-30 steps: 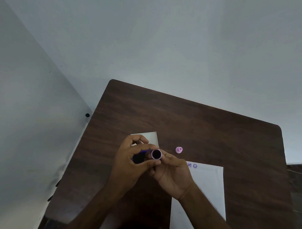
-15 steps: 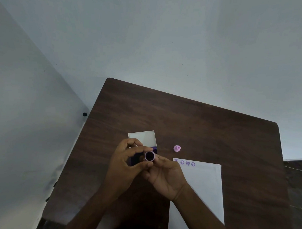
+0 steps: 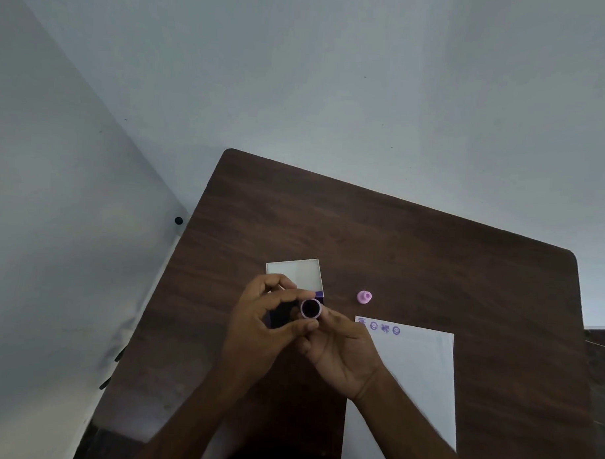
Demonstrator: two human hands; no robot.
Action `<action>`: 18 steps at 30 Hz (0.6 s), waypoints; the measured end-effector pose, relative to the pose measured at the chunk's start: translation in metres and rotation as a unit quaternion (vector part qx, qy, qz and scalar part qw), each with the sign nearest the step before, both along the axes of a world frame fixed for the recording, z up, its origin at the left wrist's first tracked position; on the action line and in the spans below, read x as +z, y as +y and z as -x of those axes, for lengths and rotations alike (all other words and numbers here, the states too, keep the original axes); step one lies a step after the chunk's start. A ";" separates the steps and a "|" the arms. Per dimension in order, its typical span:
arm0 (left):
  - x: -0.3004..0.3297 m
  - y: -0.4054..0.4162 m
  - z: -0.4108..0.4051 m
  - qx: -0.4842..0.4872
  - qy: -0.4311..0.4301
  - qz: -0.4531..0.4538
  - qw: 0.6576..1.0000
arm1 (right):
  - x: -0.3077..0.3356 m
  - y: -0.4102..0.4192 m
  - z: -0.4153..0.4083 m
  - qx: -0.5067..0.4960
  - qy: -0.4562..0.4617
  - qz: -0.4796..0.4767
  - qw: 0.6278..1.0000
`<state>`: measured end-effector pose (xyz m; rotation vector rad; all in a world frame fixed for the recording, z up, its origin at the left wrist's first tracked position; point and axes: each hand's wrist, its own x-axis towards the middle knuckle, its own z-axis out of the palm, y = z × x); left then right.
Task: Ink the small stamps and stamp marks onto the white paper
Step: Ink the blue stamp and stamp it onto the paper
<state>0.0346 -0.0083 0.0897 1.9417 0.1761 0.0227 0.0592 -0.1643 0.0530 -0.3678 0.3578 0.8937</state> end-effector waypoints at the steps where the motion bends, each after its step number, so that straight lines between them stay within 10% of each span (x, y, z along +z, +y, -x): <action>1: -0.005 0.002 0.001 -0.007 0.018 0.001 1.000 | -0.004 -0.002 -0.001 0.000 -0.003 0.002 1.000; 5: -0.040 0.013 0.008 -0.025 0.058 -0.046 0.997 | -0.023 -0.013 -0.010 0.045 -0.071 0.187 0.979; 10: -0.099 0.021 0.022 -0.054 0.125 -0.234 0.963 | -0.044 -0.009 -0.013 0.161 -0.260 0.628 0.716; 18: -0.120 0.013 0.011 -0.101 0.112 -0.359 0.921 | -0.077 0.015 -0.017 0.298 -0.382 0.699 0.526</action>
